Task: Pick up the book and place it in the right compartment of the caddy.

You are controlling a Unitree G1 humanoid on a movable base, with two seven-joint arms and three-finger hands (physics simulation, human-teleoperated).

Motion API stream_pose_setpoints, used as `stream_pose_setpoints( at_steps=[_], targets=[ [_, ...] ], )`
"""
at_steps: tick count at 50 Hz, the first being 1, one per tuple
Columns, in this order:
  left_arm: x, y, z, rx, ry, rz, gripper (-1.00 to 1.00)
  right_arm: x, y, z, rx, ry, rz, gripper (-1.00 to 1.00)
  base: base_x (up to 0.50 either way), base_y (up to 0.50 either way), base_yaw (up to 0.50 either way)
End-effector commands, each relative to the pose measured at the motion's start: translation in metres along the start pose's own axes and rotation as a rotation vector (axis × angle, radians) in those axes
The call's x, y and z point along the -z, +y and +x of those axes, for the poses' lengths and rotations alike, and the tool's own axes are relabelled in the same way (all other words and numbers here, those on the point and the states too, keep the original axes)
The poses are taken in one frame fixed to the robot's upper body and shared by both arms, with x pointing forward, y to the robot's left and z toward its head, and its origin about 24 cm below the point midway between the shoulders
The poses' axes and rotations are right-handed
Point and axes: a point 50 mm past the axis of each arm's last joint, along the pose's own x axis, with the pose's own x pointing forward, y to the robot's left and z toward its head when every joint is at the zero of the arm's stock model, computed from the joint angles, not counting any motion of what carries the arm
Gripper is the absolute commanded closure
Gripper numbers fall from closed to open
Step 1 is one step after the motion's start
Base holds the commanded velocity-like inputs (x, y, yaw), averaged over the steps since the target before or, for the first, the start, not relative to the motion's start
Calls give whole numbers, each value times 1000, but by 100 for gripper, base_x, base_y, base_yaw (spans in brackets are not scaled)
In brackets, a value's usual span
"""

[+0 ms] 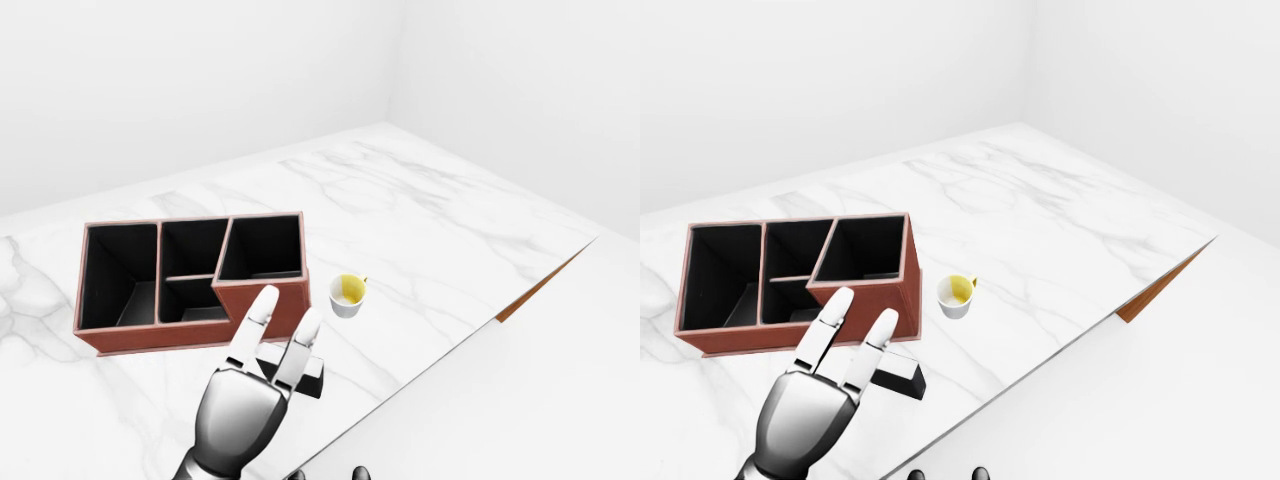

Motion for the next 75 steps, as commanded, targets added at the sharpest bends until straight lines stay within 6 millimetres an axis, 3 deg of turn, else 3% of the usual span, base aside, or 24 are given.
stream_pose_setpoints(
  at_steps=[1,27,34,49,75],
  targets=[
    [-5,-1,0,3,-30,-18,-100,0,0,0,-1,-1,0,-100,0,0,0],
    [-6,-1,0,3,-42,-26,-100,0,0,0,-2,-1,0,-100,0,0,0],
    [-7,-19,1,96,-24,-89,-100,-2,1,1,-2,-10,3,-100,0,0,0],
    [-7,-38,-1,186,25,-165,-100,-2,1,1,-8,-9,-1,-100,0,0,0],
    [-19,-49,-3,311,19,-259,-100,-2,2,1,-11,-6,-8,-100,0,0,0]
  ],
)
